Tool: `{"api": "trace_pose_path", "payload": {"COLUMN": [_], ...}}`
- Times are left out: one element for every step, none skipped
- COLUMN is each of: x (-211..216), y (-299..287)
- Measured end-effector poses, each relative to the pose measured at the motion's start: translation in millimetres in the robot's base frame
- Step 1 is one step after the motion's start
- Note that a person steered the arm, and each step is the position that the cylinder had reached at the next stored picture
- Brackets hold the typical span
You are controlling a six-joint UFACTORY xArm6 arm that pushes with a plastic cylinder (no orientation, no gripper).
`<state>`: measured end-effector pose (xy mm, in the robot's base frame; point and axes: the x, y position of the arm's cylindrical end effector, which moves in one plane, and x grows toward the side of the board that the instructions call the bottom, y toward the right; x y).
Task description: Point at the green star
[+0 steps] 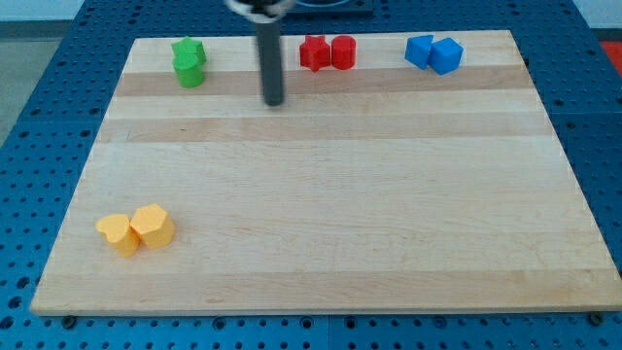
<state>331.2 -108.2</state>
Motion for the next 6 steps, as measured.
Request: {"api": "trace_pose_path", "payload": {"x": [0.1,0.1,-4.4,-33.7,-77.7,-110.2], "y": [-87.0,-171.1,-196.9,-196.1,-193.3,-174.9]}}
